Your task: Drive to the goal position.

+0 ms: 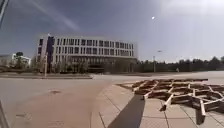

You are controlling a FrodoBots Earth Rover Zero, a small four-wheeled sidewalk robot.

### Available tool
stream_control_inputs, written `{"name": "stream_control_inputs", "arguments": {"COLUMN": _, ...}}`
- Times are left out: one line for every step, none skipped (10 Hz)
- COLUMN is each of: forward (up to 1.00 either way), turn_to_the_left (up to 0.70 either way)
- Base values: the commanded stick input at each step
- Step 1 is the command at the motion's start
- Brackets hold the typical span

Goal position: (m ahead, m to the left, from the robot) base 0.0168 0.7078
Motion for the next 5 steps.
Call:
{"name": "stream_control_inputs", "arguments": {"forward": 0.04, "turn_to_the_left": 0.0}}
{"name": "stream_control_inputs", "arguments": {"forward": 0.04, "turn_to_the_left": 0.0}}
{"name": "stream_control_inputs", "arguments": {"forward": 0.05, "turn_to_the_left": 0.0}}
{"name": "stream_control_inputs", "arguments": {"forward": 0.05, "turn_to_the_left": 0.0}}
{"name": "stream_control_inputs", "arguments": {"forward": 0.04, "turn_to_the_left": 0.0}}
